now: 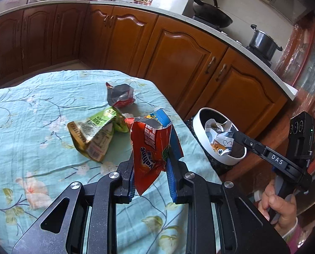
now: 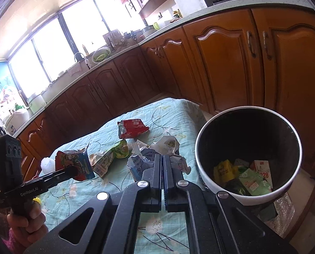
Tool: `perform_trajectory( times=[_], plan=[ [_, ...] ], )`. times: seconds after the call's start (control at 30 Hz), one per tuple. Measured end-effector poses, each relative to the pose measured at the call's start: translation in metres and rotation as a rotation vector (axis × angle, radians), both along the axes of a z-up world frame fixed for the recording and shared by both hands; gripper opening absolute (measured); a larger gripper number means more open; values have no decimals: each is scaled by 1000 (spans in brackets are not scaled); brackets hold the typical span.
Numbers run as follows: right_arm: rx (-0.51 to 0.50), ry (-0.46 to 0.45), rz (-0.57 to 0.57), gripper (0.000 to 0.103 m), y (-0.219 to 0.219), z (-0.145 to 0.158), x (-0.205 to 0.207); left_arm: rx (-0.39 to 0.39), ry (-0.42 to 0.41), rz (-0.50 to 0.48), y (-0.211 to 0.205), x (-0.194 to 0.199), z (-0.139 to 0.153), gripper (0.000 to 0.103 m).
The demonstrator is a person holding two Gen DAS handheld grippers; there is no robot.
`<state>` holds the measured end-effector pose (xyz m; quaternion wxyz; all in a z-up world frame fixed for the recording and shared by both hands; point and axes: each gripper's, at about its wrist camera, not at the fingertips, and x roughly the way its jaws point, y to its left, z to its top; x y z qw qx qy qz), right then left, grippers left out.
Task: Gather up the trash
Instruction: 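Carry the red chip bag and crumpled wrapper over the black bin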
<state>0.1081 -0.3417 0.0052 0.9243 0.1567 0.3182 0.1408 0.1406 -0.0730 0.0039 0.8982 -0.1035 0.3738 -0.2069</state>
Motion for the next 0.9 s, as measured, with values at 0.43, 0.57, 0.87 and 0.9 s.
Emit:
perform_trajectory(
  times=[0.43, 0.57, 0.87, 0.9],
  plan=[
    [12, -7, -118, 1, -57, 1, -19, 27, 2, -128, -64, 5, 5, 22],
    [13, -6, -143, 1, -69, -1, -22, 31, 3, -158, -81, 11, 7, 22],
    [13, -1, -195, 1, -94, -3, -17, 67, -7, -242, -130, 25, 12, 22],
    [13, 0, -201, 1, -97, -3, -16, 71, -6, -251, -136, 26, 12, 22]
  ],
)
